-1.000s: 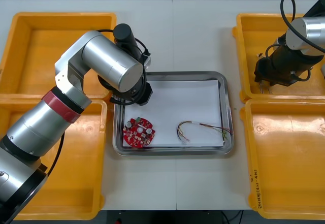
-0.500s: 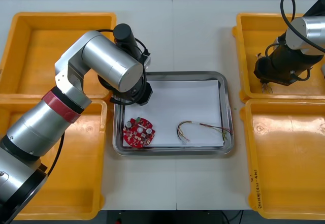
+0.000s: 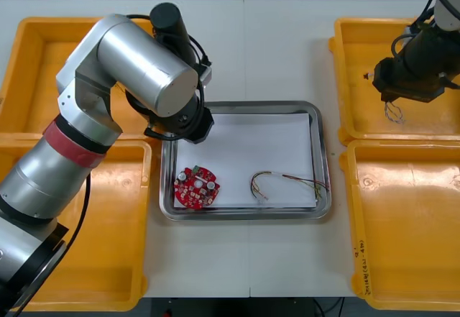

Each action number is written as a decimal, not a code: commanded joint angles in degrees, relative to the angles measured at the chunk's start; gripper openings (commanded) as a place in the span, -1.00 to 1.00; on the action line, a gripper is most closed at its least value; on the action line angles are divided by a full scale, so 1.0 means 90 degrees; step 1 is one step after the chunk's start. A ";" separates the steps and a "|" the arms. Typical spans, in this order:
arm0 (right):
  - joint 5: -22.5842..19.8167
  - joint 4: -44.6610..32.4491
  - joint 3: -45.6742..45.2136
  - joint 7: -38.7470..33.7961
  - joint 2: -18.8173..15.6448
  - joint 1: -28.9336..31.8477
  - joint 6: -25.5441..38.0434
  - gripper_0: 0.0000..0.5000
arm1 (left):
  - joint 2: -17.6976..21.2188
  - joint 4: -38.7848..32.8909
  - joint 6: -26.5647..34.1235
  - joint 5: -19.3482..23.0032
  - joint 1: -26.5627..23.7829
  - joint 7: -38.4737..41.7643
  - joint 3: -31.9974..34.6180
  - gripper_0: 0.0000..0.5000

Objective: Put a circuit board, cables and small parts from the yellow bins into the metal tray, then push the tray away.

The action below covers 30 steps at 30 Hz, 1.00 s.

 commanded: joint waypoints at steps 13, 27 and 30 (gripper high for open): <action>0.0071 -0.1774 -0.0910 0.0641 -0.0352 -0.0230 0.1220 -1.00 | 0.0468 -0.0965 0.1167 0.0583 -0.0003 0.0120 0.1419 1.00; -0.0799 -0.2458 -0.0920 0.1100 -0.0381 -0.0240 0.1220 -1.00 | 0.0790 -0.0897 0.1167 0.0368 -0.0277 -0.0017 0.2024 1.00; -0.0945 -0.2507 -0.0734 0.1344 -0.0381 -0.0309 0.1220 -1.00 | 0.0849 -0.0780 0.1167 0.0310 -0.0306 -0.0017 0.2093 1.00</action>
